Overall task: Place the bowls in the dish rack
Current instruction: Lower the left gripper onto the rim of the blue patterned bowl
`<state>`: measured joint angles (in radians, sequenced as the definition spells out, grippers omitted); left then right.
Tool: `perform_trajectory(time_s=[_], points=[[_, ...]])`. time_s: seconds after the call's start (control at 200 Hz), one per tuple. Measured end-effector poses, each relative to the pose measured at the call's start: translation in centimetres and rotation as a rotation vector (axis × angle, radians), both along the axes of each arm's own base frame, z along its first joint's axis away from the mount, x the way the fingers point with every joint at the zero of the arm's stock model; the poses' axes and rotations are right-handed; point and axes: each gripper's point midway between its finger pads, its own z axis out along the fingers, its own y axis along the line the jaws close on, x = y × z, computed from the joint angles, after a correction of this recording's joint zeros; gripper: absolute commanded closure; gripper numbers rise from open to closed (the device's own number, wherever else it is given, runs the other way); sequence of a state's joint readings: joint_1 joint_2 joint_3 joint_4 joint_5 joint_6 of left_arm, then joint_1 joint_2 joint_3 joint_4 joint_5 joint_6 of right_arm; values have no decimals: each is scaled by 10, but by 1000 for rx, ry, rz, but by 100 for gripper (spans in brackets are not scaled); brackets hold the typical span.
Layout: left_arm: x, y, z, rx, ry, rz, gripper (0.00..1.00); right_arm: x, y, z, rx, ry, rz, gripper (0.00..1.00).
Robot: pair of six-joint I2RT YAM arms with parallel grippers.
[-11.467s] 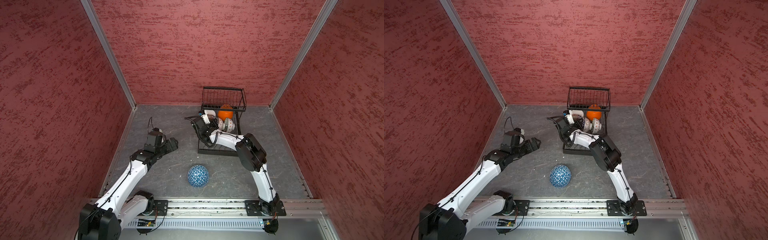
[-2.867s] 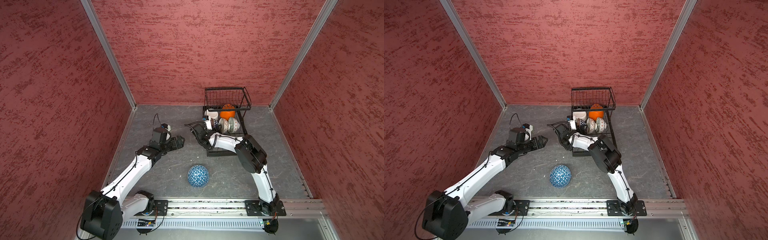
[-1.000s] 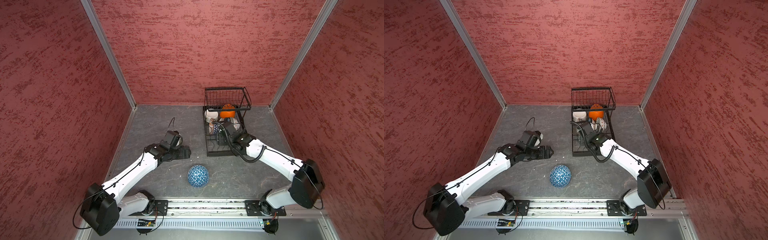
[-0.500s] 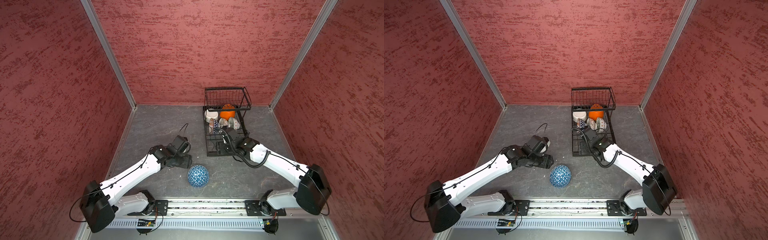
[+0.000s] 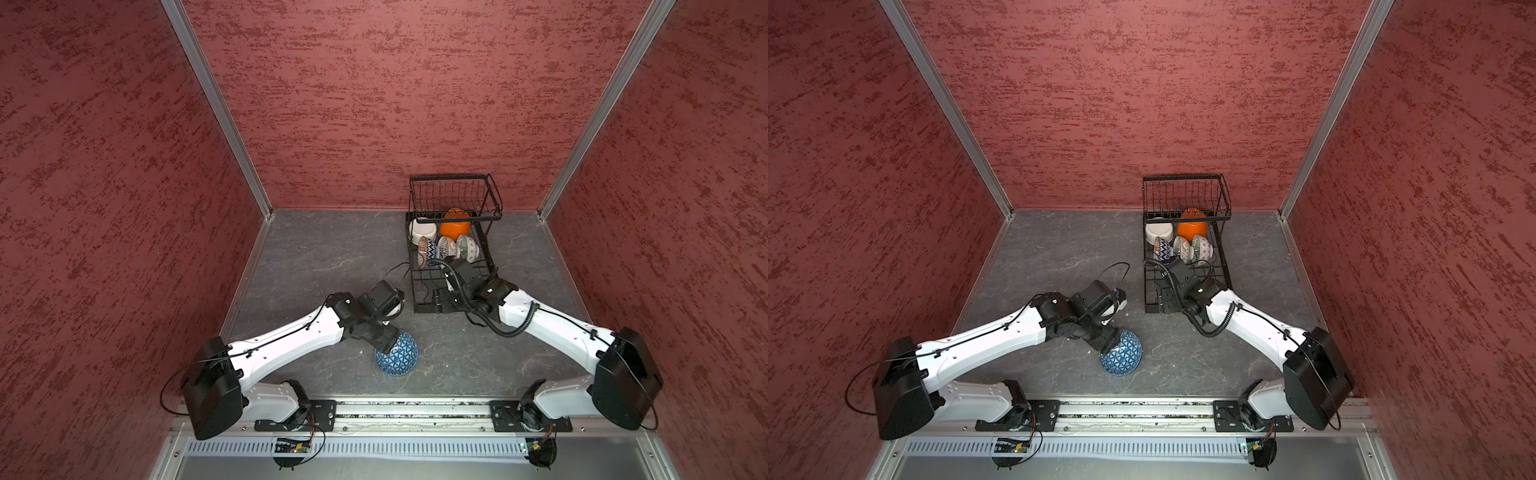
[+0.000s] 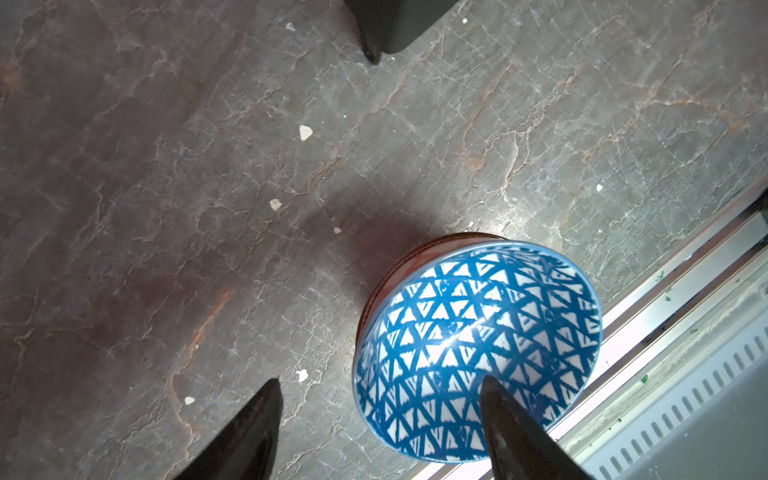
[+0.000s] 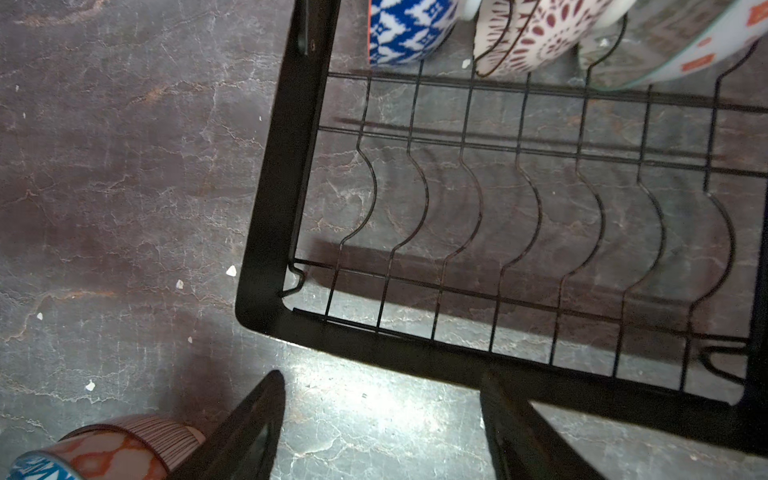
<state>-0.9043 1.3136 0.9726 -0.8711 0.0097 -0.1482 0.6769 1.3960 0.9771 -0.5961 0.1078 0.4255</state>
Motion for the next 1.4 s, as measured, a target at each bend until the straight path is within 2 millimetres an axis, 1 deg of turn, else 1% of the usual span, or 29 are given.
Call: perform_trajectory(time_s=[0.1,0.17,0.22,0.271,0.366,0.491,0.646,0.731,0.827,0.917,1.002,1.077,1.142,1.307,1.398], points=[[1,-2,-3,8,-4,-23,26,-4,-3,-7,-12,15,0,24],[2,-3,-5,11,-5,-32,28,-6,-5,-11,-18,22,0,24],[2,-4,-7,16,-2,-40,30,-7,-5,-12,-20,25,0,24],[1,-5,-10,24,3,-50,35,-7,-5,-13,-20,25,0,24],[0,-7,-17,45,16,-64,35,-7,-5,-14,-19,25,0,24],[-1,-10,-24,71,25,-82,50,-7,-5,-15,-16,24,1,24],[2,-15,-28,85,33,-82,55,-5,-3,-14,-4,15,2,24],[3,-16,-29,91,33,-82,65,-6,-3,-16,-3,18,2,24],[3,-16,-30,101,33,-77,73,-7,-4,-18,-5,23,1,24],[4,-17,-32,112,35,-76,76,-7,-3,-18,-3,21,1,24],[5,-17,-36,129,34,-79,80,-7,-3,-19,-3,21,1,24],[4,-17,-38,141,36,-82,86,-7,-4,-20,-5,23,1,24],[1,-15,-39,150,45,-86,88,-8,-4,-21,-7,25,1,24],[4,-26,-31,109,25,-85,93,-9,-5,-22,-8,27,1,24],[5,-27,-30,101,22,-79,94,-9,-5,-22,-8,27,1,24]])
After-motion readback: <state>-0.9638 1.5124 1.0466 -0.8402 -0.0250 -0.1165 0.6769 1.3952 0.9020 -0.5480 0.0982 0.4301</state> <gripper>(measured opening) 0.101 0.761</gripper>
